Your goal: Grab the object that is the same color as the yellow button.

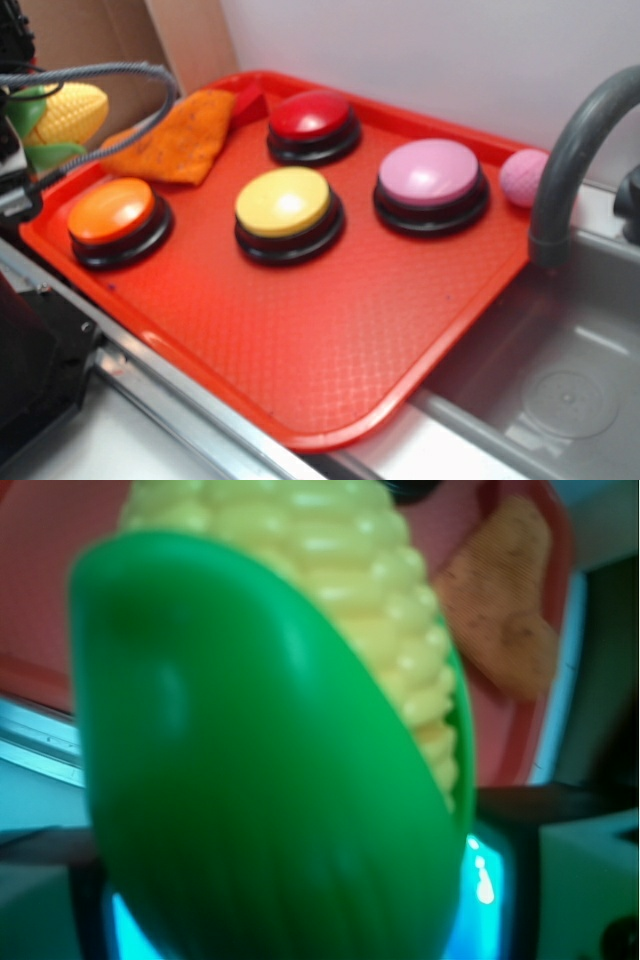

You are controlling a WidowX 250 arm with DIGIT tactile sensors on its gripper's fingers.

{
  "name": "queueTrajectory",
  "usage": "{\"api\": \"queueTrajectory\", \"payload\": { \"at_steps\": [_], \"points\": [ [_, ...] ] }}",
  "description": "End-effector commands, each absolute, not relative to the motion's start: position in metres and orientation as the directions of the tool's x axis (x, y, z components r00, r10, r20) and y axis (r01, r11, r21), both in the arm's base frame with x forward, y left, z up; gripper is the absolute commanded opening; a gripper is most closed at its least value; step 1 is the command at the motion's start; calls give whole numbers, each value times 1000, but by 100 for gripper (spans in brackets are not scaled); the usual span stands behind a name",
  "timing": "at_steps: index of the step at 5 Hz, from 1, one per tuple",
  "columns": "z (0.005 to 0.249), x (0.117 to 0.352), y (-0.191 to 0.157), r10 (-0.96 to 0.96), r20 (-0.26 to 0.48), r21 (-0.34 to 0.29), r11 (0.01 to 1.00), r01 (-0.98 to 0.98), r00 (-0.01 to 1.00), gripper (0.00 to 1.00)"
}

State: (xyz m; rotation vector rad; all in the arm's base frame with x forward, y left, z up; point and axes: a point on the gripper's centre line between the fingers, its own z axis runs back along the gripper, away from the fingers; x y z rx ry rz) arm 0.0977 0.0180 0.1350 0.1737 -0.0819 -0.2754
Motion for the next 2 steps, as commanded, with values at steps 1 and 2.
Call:
{"api": "queueTrajectory", "payload": {
  "at_steps": [1, 2],
  "points": [
    [121, 102, 44, -195, 40, 140, 972, 188, 980, 0],
    [114, 103, 45, -186, 21, 165, 970, 180, 982, 0]
  ]
}}
